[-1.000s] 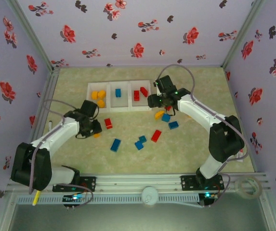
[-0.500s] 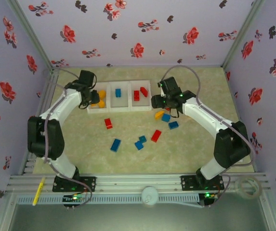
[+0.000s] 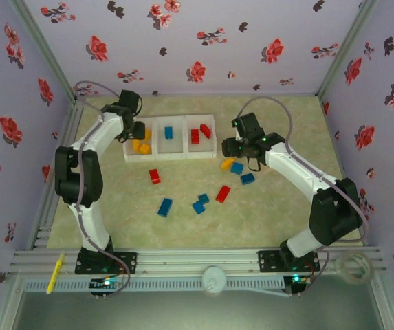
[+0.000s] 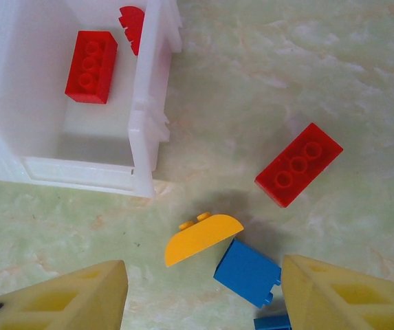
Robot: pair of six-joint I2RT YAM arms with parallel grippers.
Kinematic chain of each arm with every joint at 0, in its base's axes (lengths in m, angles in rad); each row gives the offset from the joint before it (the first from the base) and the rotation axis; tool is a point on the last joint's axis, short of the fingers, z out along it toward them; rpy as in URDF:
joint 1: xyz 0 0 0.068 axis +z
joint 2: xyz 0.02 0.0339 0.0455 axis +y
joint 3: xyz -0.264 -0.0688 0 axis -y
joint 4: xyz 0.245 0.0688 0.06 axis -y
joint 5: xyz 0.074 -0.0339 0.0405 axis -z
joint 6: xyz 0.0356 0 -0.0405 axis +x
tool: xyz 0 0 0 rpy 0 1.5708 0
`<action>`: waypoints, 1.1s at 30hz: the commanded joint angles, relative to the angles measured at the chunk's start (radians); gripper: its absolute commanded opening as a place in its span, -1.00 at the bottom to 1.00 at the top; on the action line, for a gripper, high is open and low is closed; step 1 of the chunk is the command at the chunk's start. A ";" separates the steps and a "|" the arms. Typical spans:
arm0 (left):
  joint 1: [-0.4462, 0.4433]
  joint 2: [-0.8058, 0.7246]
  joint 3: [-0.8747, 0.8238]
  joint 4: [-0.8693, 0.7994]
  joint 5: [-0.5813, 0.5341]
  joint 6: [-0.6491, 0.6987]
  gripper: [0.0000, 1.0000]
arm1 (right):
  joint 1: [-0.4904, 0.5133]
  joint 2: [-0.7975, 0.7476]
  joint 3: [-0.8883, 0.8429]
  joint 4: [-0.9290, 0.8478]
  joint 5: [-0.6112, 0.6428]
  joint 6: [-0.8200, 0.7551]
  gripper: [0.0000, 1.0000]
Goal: Sort the legos into containers by color
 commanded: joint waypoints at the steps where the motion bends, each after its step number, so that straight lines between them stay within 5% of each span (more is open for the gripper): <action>1: -0.001 -0.052 0.004 -0.026 0.009 0.010 0.30 | -0.012 -0.026 -0.010 -0.003 0.023 0.022 0.22; 10: -0.081 -0.278 -0.116 0.011 0.106 -0.020 0.30 | -0.021 -0.025 -0.009 -0.009 0.034 0.023 0.24; 21: -0.226 -0.600 -0.374 0.164 0.098 -0.021 0.39 | -0.047 -0.045 -0.036 -0.007 0.053 0.045 0.25; 33: -0.341 -0.783 -0.511 0.180 0.153 0.019 0.45 | -0.125 0.025 -0.054 0.028 0.068 0.137 0.32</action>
